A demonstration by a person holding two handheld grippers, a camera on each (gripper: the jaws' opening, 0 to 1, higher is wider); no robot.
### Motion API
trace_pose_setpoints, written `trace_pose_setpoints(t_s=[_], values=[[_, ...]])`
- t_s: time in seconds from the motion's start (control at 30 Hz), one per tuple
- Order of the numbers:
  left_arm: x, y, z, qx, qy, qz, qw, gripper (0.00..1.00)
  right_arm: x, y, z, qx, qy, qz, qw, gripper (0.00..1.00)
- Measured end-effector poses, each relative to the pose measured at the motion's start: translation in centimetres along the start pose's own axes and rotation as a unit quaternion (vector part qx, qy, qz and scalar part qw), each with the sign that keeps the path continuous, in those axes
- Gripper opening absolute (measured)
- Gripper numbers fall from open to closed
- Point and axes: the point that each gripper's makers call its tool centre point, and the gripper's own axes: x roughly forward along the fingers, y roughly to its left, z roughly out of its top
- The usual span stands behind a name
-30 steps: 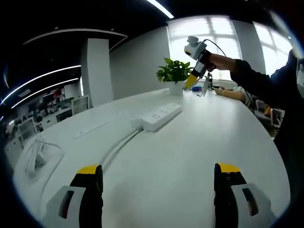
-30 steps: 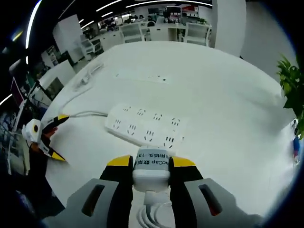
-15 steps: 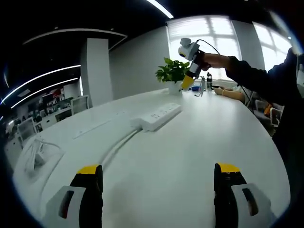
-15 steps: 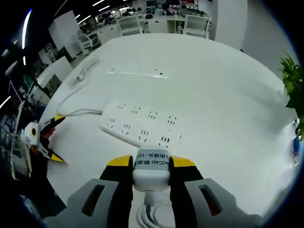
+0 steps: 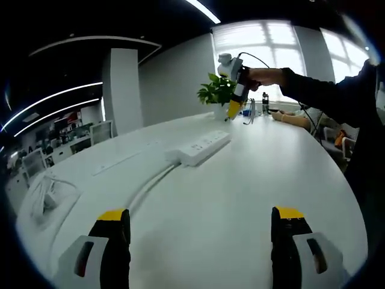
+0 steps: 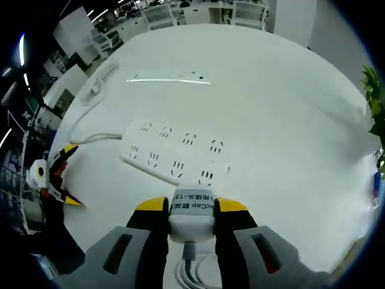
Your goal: Straighten the power strip on the desk, plug the charger into it
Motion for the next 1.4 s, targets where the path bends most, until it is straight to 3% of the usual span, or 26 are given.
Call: trace_pose_setpoints(t_s=[0.77, 0.93, 1.4], values=[[0.1, 0.1, -0.2, -0.002, 0.001, 0.002, 1.0, 0.99, 2.0, -0.7, -0.1, 0.02, 0.036, -0.009, 0.9991, 0.27], [0.2, 0.1, -0.2, 0.0, 0.001, 0.002, 1.0, 0.99, 2.7, -1.8, 0.1, 0.03, 0.048, -0.02, 0.9982, 0.27], [0.1, 0.4, -0.4, -0.006, 0.002, 0.003, 1.0, 0.99, 3.8, -1.4, 0.2, 0.04, 0.058, -0.018, 0.9974, 0.27]])
